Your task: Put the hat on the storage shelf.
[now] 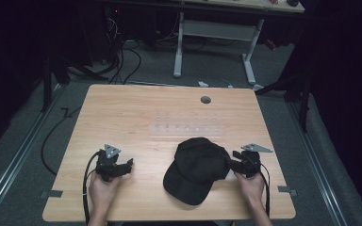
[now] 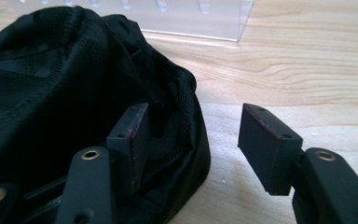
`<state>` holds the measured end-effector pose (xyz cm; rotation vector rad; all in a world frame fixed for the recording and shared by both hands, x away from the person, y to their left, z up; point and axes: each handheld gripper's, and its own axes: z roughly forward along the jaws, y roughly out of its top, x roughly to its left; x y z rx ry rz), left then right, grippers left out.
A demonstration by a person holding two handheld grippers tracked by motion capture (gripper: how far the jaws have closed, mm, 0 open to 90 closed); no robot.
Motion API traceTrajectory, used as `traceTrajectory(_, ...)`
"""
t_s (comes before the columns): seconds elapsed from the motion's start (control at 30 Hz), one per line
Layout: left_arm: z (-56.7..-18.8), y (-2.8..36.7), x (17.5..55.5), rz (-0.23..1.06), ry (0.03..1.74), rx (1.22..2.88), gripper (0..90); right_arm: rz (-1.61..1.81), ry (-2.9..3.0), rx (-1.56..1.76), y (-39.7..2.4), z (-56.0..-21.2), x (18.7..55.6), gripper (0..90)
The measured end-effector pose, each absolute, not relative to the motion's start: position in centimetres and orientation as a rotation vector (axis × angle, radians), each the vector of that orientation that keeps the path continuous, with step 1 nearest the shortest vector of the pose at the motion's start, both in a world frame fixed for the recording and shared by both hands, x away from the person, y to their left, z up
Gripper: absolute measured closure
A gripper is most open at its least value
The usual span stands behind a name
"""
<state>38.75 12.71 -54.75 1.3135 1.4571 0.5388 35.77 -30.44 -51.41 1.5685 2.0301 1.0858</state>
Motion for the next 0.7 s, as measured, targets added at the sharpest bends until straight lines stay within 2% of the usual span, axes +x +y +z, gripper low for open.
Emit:
traceTrajectory(0.27,-54.8,12.7,38.7,0.539,1.457,1.313,24.8,1.055,2.083,1.595,-30.0,-52.6,36.6,47.7)
traceTrajectory(0.57,-54.8,12.7,38.8,0.539,1.458,1.313,24.8,1.005,2.114,1.507,-29.5,-52.8,36.5,73.5)
traceTrajectory(0.7,-54.8,12.7,38.8,0.539,1.458,1.312,24.8,0.995,2.128,1.493,-29.5,-52.7,36.5,81.8)
